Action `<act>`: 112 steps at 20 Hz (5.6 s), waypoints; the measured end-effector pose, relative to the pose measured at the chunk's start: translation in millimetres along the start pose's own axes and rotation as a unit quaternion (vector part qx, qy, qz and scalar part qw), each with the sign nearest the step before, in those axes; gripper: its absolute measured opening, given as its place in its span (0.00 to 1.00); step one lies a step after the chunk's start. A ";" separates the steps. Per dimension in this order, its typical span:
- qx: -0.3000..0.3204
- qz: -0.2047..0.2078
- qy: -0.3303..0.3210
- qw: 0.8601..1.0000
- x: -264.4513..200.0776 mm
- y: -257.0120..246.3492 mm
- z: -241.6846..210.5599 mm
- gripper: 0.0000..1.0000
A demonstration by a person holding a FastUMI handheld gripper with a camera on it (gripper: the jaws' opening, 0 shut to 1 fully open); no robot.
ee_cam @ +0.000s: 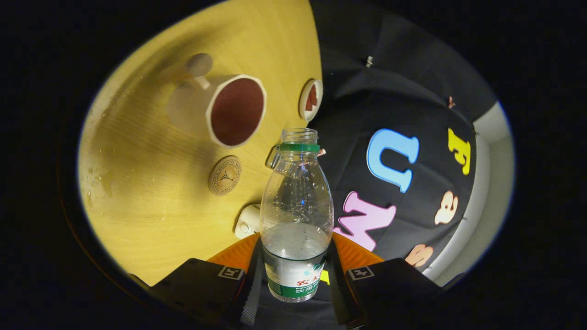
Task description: Take the bottle from table, then pour the juice into the cup, finally place the bottle on the coaster
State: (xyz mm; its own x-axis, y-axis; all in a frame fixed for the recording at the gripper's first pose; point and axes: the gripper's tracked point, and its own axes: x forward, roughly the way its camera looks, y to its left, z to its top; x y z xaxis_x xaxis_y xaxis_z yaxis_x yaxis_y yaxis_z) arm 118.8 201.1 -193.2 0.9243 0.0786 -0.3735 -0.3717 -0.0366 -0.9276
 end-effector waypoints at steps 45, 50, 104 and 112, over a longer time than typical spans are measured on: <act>0.748 0.100 -0.174 0.633 164.1 42.6 30.8 0.72; 0.747 0.099 -0.170 0.635 154.4 49.4 27.8 0.75; 0.760 -0.120 0.048 0.637 -166.8 -50.1 -152.0 0.94; 0.757 -0.108 0.029 0.644 -166.7 -59.8 -111.0 0.97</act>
